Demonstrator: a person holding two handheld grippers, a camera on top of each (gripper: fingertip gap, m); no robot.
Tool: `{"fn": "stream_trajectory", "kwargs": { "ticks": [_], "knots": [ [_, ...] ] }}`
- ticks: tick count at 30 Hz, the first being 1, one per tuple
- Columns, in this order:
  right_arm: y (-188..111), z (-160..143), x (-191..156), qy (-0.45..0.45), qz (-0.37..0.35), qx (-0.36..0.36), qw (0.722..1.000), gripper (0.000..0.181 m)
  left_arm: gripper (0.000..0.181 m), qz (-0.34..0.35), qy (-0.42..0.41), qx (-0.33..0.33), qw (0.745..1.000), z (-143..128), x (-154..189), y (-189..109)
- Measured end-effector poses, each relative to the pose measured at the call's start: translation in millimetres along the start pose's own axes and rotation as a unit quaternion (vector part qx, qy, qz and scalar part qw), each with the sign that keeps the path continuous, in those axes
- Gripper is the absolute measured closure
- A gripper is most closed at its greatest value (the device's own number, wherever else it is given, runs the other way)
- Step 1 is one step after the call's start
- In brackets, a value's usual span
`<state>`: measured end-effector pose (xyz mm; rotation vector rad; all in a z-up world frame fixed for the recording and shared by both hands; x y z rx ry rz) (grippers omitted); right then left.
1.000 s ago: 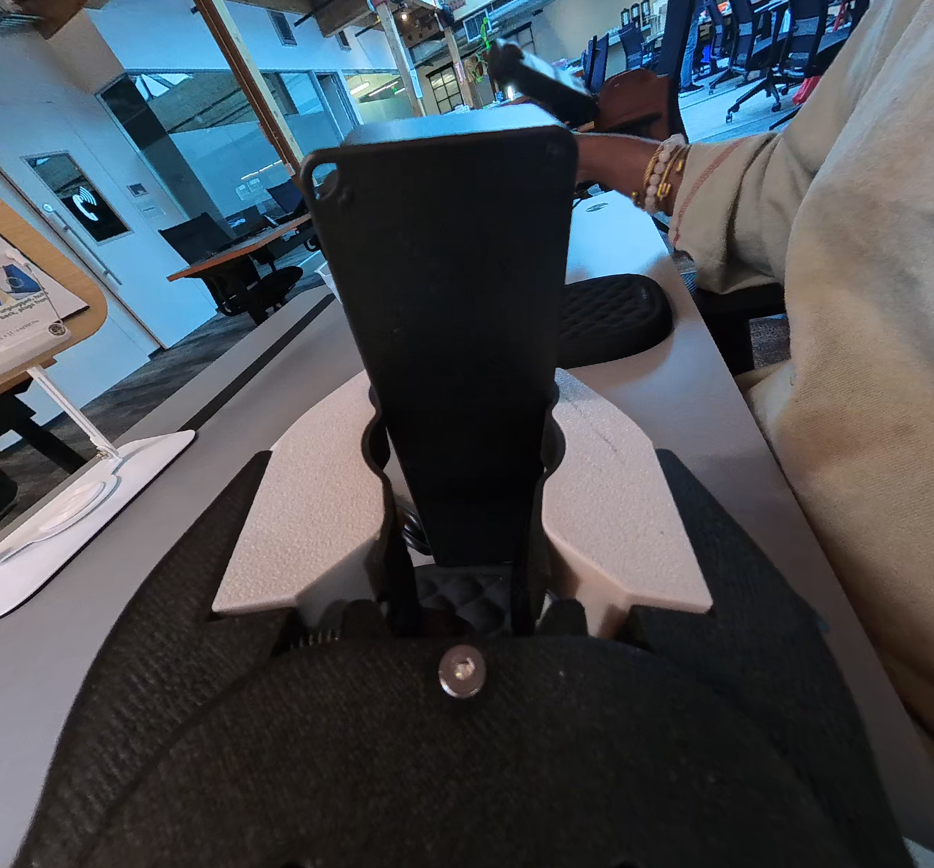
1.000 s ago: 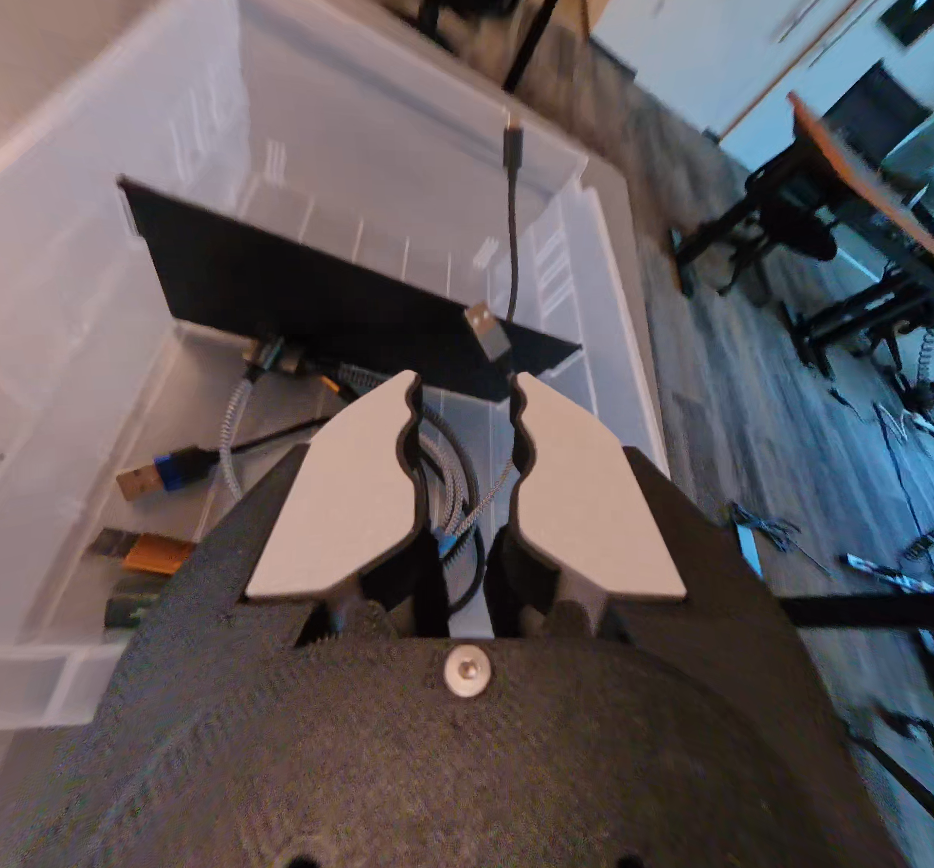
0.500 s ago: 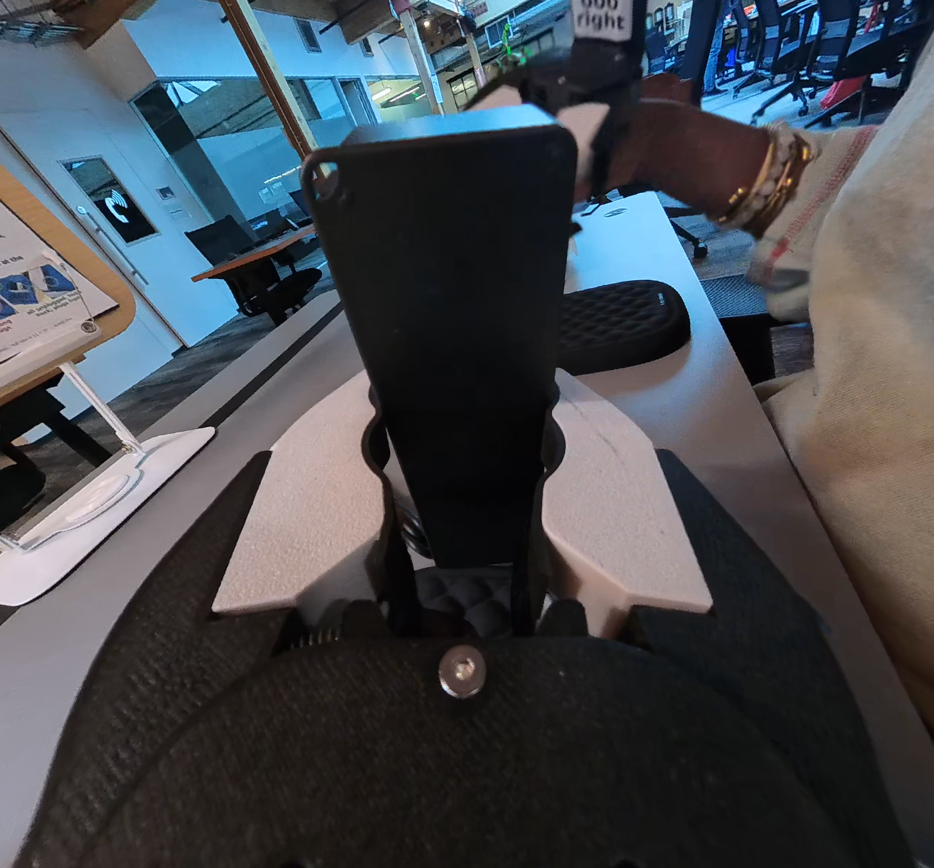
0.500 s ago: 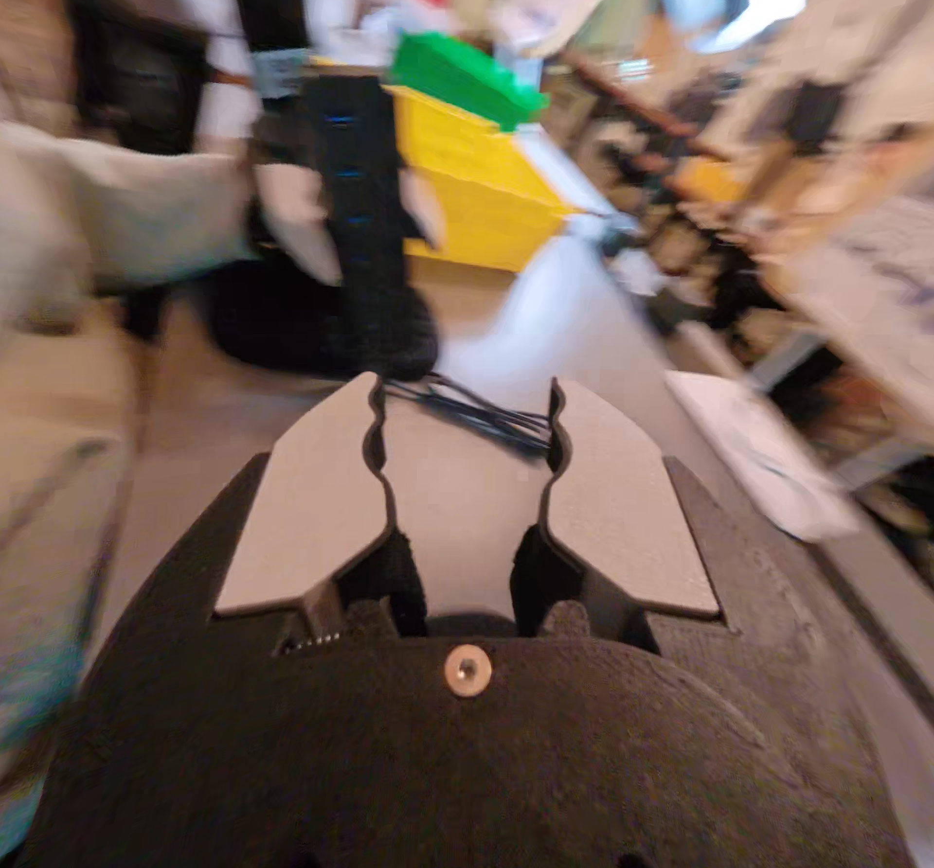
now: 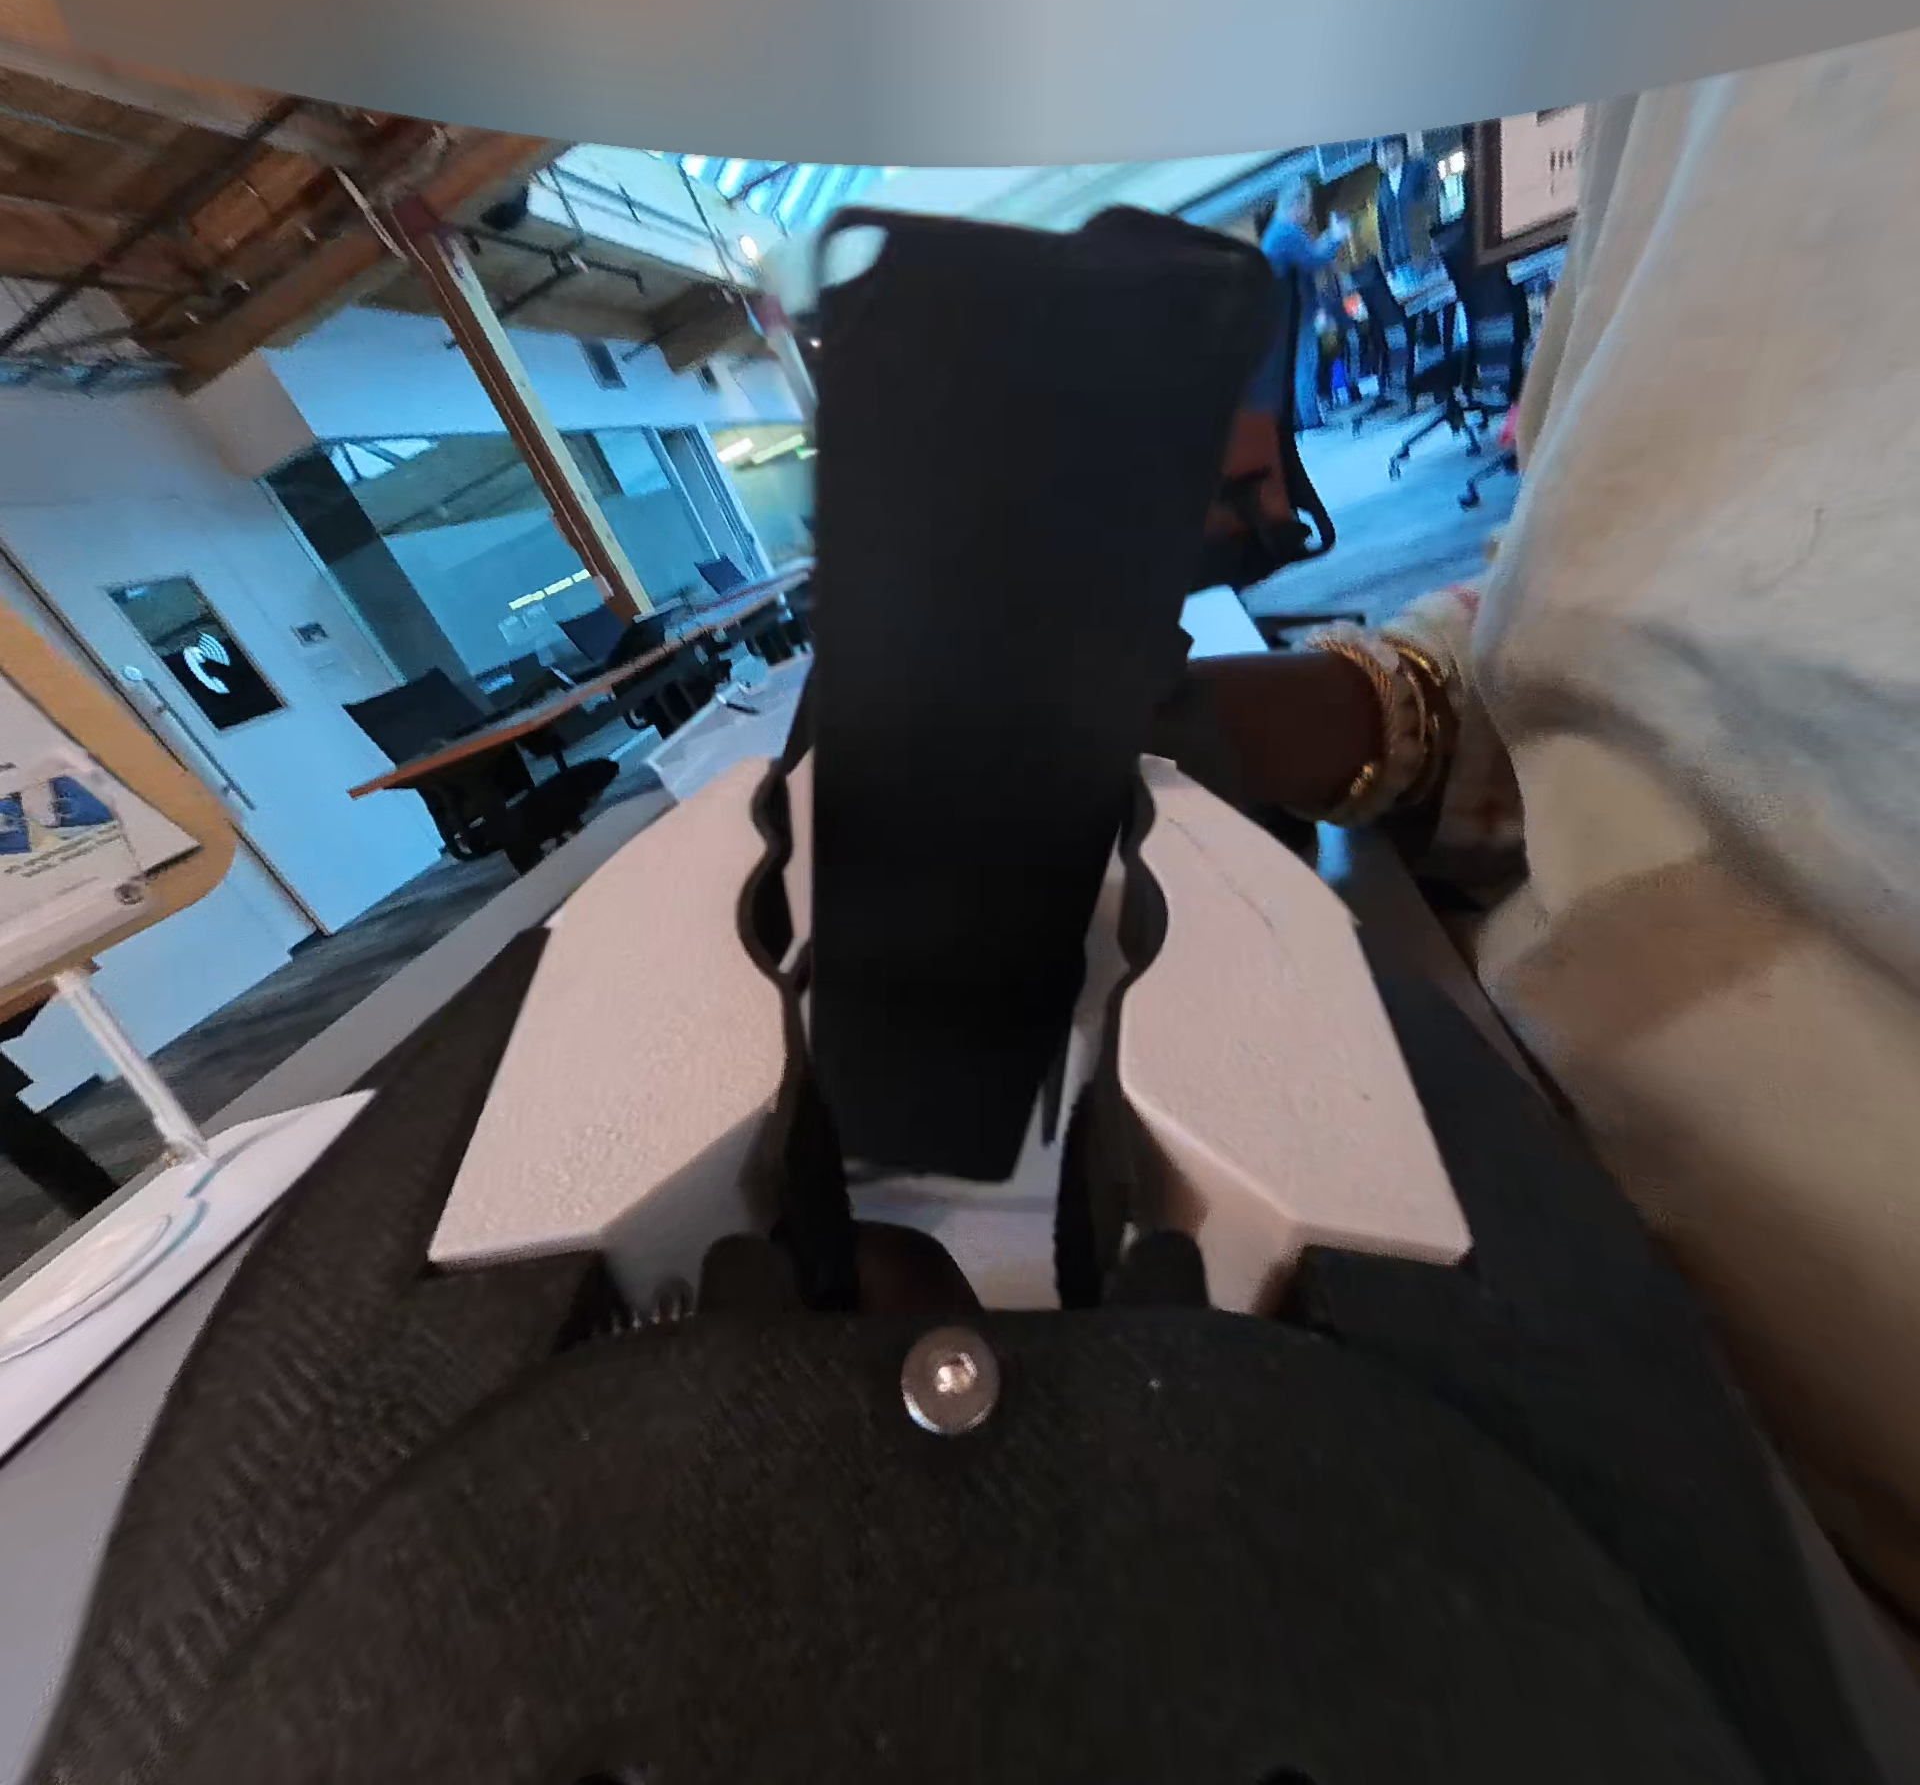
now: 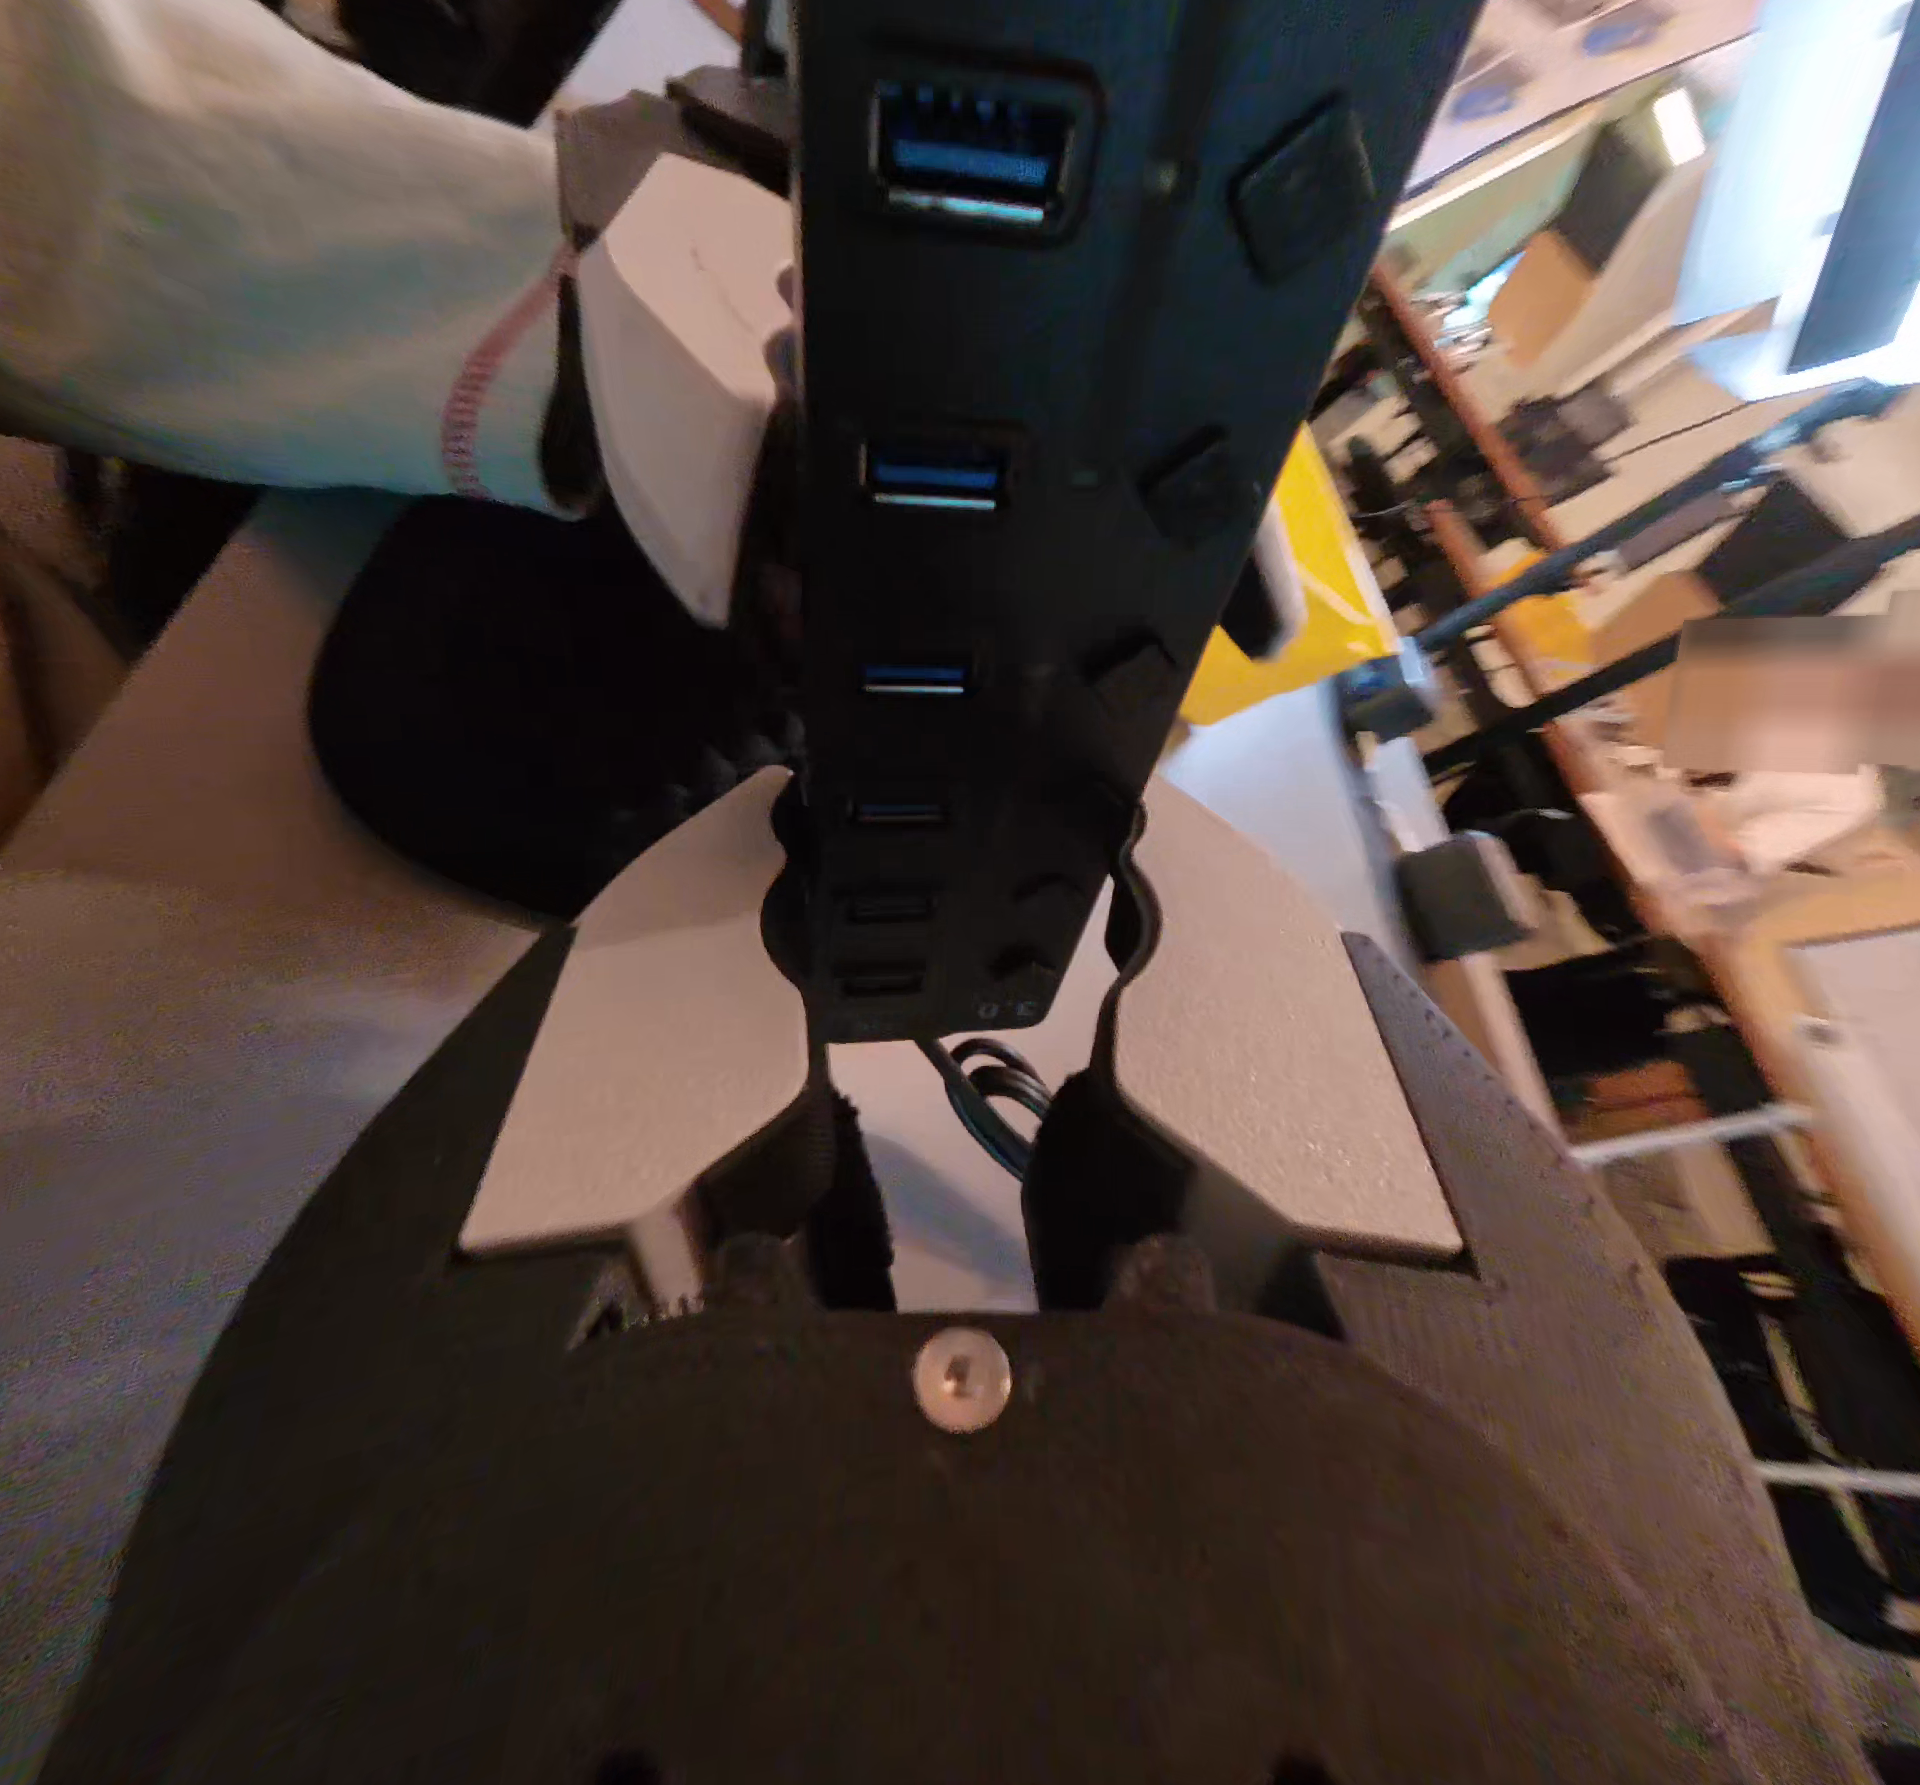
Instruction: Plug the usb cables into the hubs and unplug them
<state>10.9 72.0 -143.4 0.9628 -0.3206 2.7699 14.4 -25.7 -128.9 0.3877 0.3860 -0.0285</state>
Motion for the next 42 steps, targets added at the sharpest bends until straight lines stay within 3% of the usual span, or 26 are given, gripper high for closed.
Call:
{"fn": "stream_trajectory", "kwargs": {
  "ticks": [2,6,11,15,18,21,25,28,31,35,38,40,42],
  "knots": [
    [-19,10,14,-0.019,-0.046,0.018,0.999,0.125,0.112,0.028,0.000,0.026,0.999,6,-6,-3],
    [-77,44,61,-0.046,-0.161,0.098,0.981,0.124,0.113,0.093,0.021,0.060,0.994,14,-17,-11],
    [-160,95,123,-0.079,-0.263,0.202,0.940,0.126,0.118,0.120,0.041,0.032,0.991,9,-22,-12],
    [-212,123,162,-0.131,-0.333,0.181,0.916,0.126,0.120,0.120,0.054,0.010,0.991,4,-21,-10],
    [-247,124,185,-0.154,-0.390,0.127,0.899,0.126,0.123,0.147,0.062,0.002,0.987,4,-26,-12],
    [-277,92,202,-0.135,-0.440,0.032,0.888,0.126,0.126,0.184,0.060,-0.027,0.981,0,-33,-16],
    [-312,9,210,-0.062,-0.487,-0.086,0.867,0.126,0.126,0.208,0.026,-0.083,0.974,-12,-39,-18],
    [-331,-51,202,-0.004,-0.515,-0.120,0.849,0.126,0.127,0.212,0.030,-0.111,0.971,-18,-40,-18],
    [-339,-93,192,0.111,-0.535,-0.108,0.830,0.126,0.127,0.209,0.031,-0.112,0.971,-19,-40,-18],
    [-346,-132,175,0.312,-0.542,-0.116,0.772,0.125,0.127,0.213,0.026,-0.109,0.970,-19,-41,-19],
    [-342,-156,158,0.429,-0.498,-0.161,0.736,0.110,0.127,0.212,0.027,-0.112,0.970,-19,-41,-18],
    [-344,-166,151,0.467,-0.490,-0.194,0.710,0.100,0.127,0.212,0.027,-0.113,0.970,-20,-41,-18],
    [-351,-165,151,0.478,-0.522,-0.181,0.683,0.090,0.128,0.214,0.024,-0.113,0.970,-20,-41,-19]
  ]
}}
Point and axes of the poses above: each gripper's, where its closed fingertips meet, y out along the fingers, z out of its top, x = y × z across the jaws, the point moved 7 cm from there along -y, back along the fingers, and after that the axes turned 13 degrees about x, right-handed, at the moved point
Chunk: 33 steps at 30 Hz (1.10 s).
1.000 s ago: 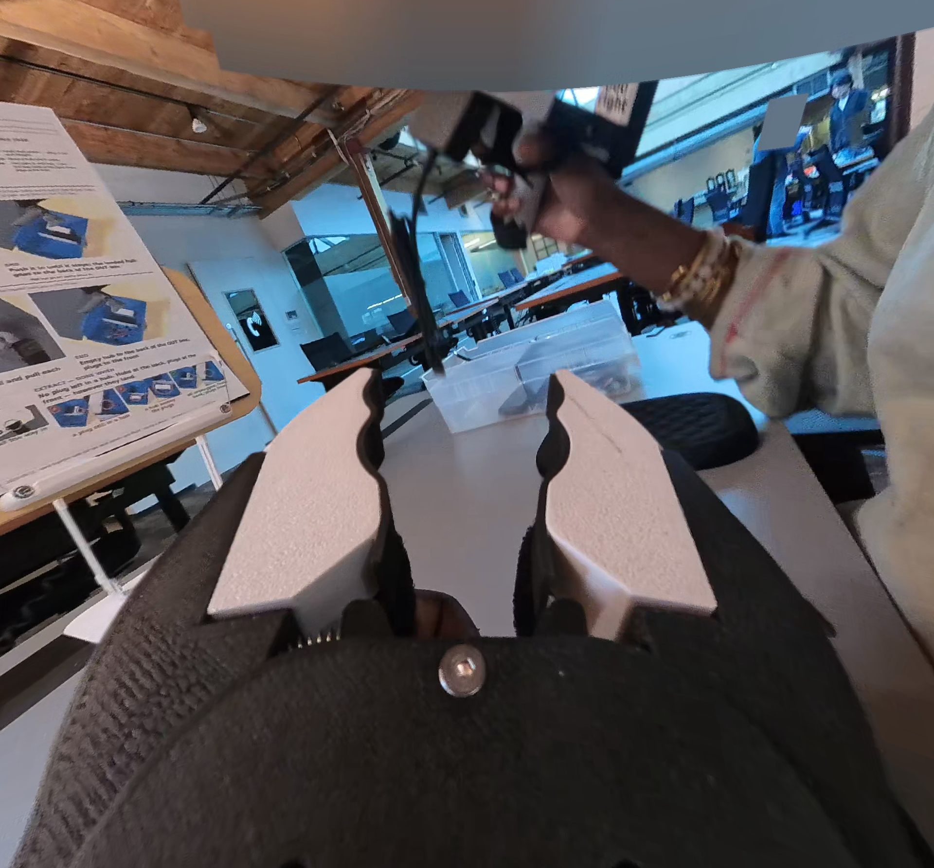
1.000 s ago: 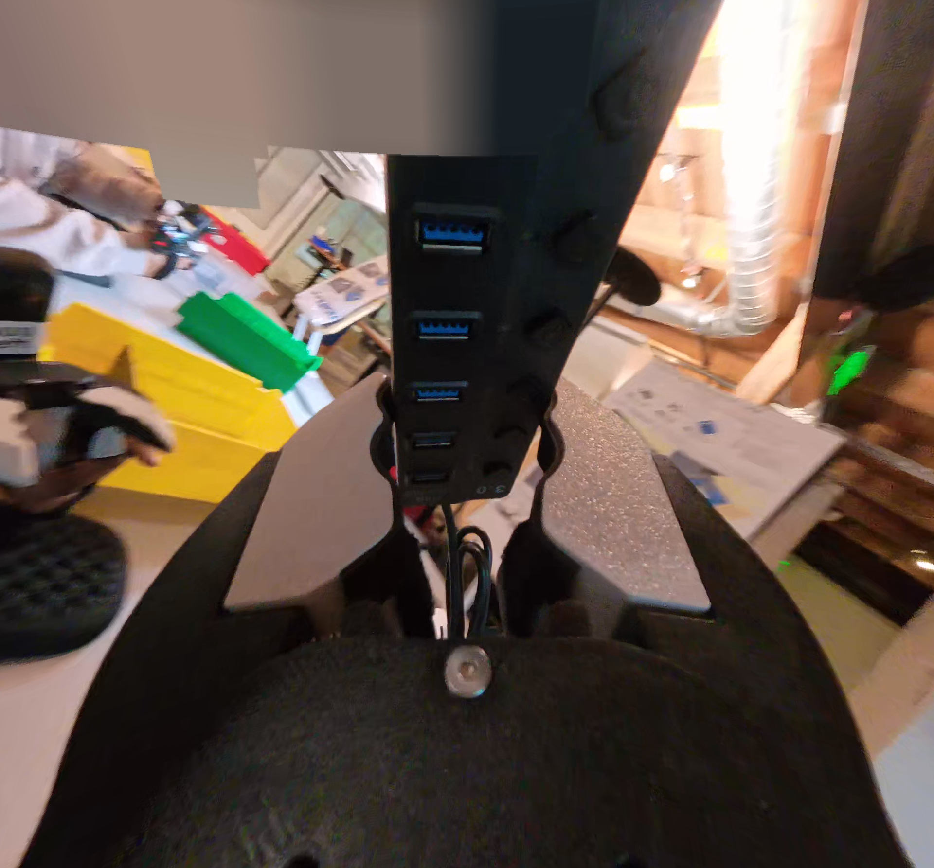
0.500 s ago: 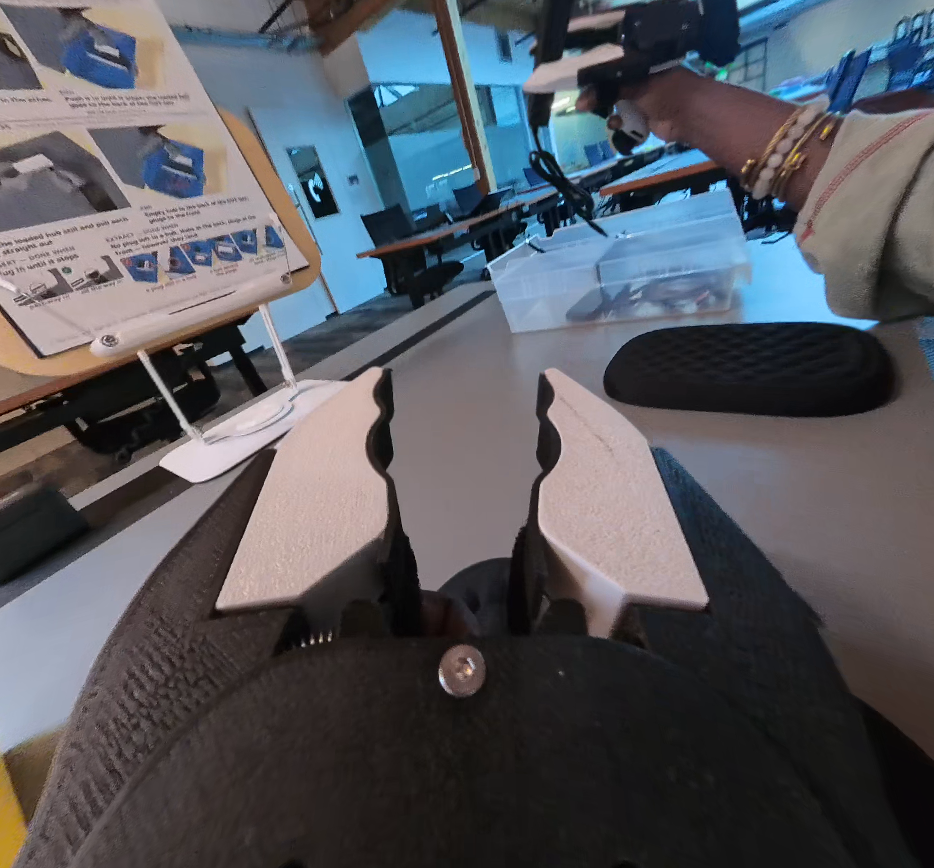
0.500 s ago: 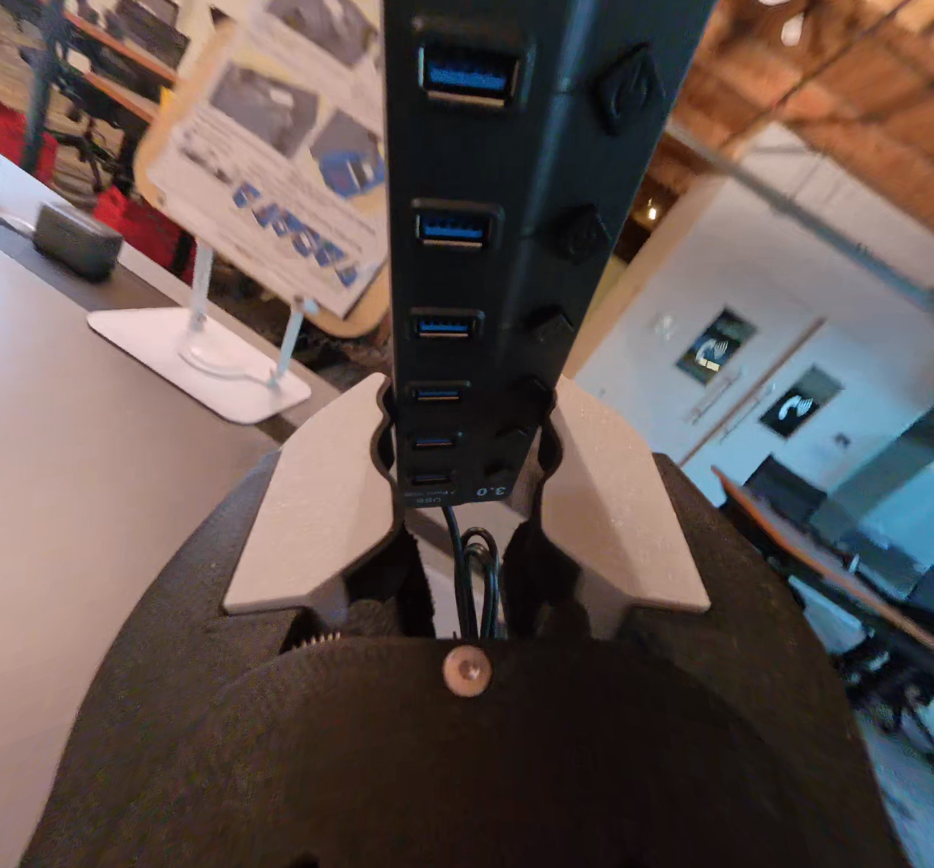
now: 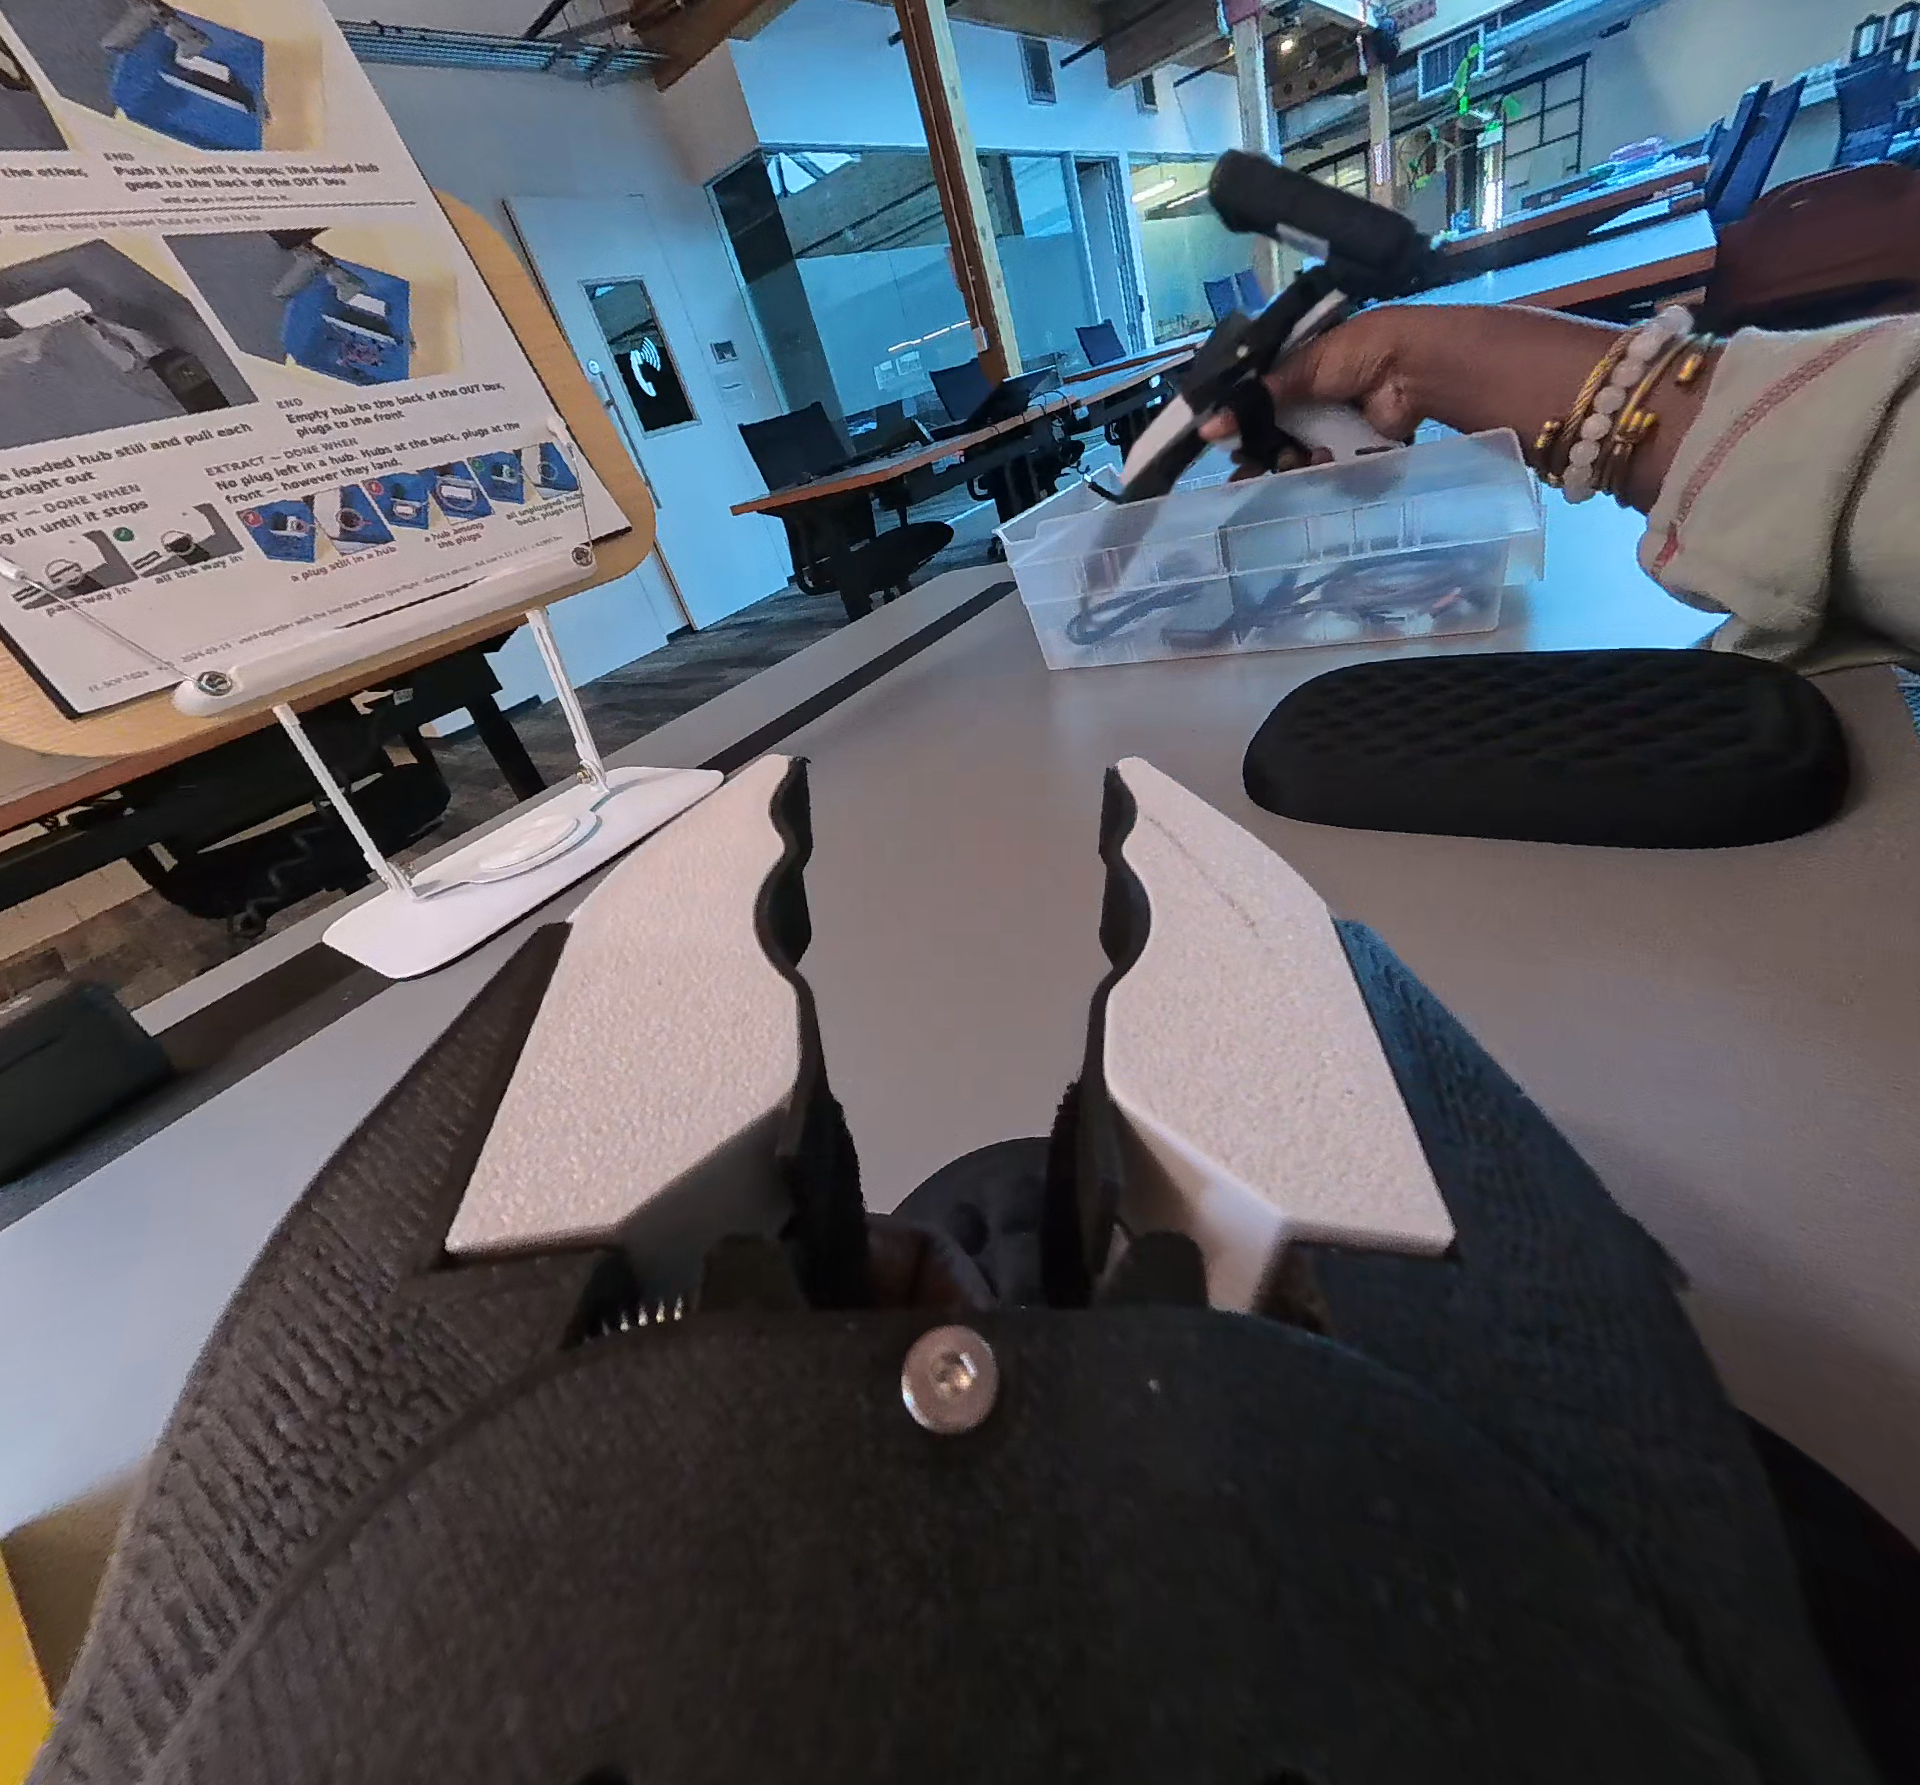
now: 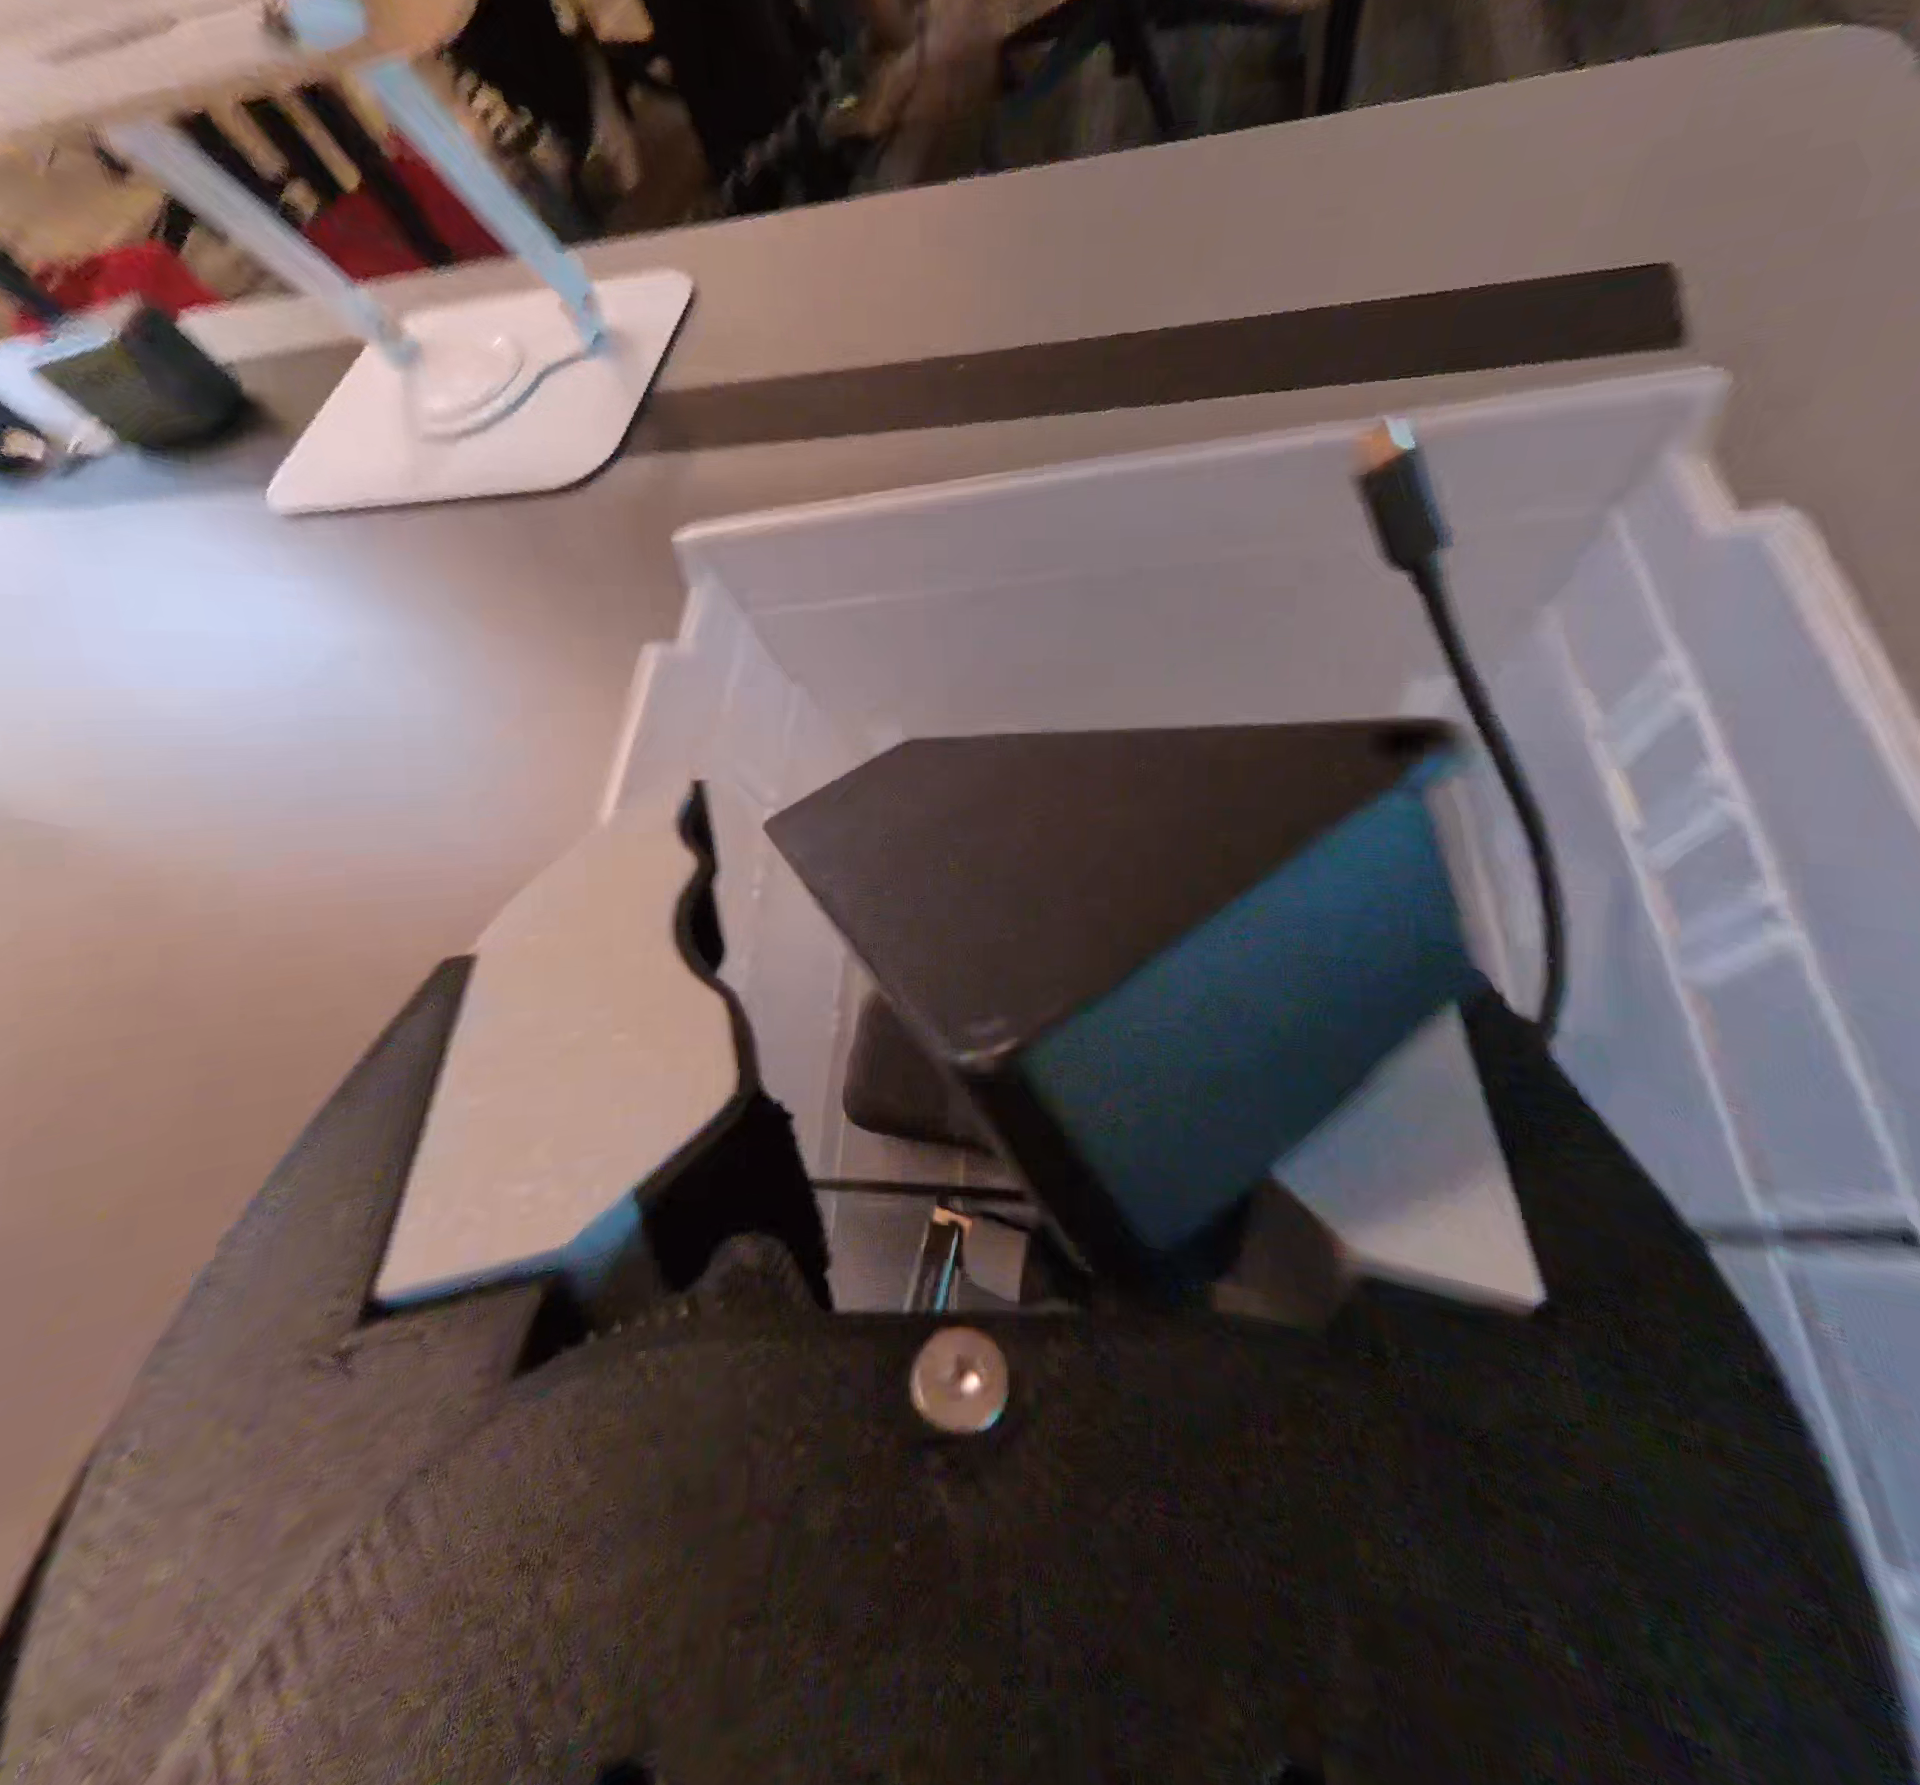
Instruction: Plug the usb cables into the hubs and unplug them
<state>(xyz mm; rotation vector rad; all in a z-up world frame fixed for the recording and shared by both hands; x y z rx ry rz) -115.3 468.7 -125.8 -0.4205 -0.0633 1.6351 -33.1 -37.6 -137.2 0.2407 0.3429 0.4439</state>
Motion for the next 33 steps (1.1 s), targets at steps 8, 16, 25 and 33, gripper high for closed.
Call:
{"fn": "stream_trajectory", "kwargs": {
  "ticks": [8,16,25,33],
  "knots": [
    [-34,26,11,-0.121,-0.132,0.047,0.983,0.066,0.130,0.056,-0.010,-0.054,0.997,-8,-9,2],
    [-53,38,-74,-0.339,-0.107,0.123,0.927,0.036,0.131,0.101,0.001,-0.105,0.989,-18,-13,7],
    [-92,-10,-131,-0.306,-0.060,0.100,0.945,0.036,0.131,0.118,-0.009,-0.107,0.987,-20,-17,7],
    [-128,-70,-105,-0.264,-0.080,-0.114,0.954,0.047,0.131,0.110,0.002,-0.111,0.988,-20,-14,8]
  ]
}}
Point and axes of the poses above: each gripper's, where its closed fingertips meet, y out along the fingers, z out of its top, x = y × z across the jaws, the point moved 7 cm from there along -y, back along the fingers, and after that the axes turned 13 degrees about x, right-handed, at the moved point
